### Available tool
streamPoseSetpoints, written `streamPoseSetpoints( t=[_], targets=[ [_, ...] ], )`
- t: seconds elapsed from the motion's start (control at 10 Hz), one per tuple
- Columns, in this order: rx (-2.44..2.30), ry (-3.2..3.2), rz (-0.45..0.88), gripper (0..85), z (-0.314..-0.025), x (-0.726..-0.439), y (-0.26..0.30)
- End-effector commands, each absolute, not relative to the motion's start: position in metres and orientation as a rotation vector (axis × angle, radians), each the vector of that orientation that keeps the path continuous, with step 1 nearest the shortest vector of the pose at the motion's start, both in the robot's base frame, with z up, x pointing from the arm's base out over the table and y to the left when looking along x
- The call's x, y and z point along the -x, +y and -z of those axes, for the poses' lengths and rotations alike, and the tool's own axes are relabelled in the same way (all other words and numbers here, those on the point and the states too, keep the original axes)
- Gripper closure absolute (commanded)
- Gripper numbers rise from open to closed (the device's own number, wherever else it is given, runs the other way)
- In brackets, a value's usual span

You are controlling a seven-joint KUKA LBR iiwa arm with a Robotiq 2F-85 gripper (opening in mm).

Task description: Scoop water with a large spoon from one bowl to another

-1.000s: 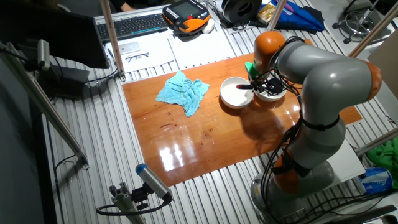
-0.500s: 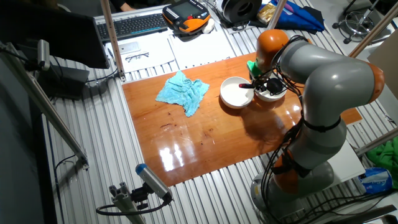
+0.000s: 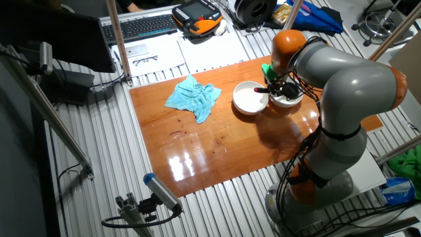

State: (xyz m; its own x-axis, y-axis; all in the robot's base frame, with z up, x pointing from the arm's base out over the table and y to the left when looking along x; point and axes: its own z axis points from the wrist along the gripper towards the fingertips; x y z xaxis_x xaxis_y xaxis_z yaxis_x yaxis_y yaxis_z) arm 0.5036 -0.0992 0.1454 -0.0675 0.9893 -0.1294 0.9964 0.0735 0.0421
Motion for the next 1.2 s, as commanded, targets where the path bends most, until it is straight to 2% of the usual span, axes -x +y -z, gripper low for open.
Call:
streamPoseSetpoints(
  t=[0.0, 1.1],
  targets=[
    [-2.056, 2.208, 0.092, 85.0, -0.148, -0.504, -0.099],
    [-2.017, 2.24, 0.15, 85.0, -0.168, -0.509, -0.103]
  ],
)
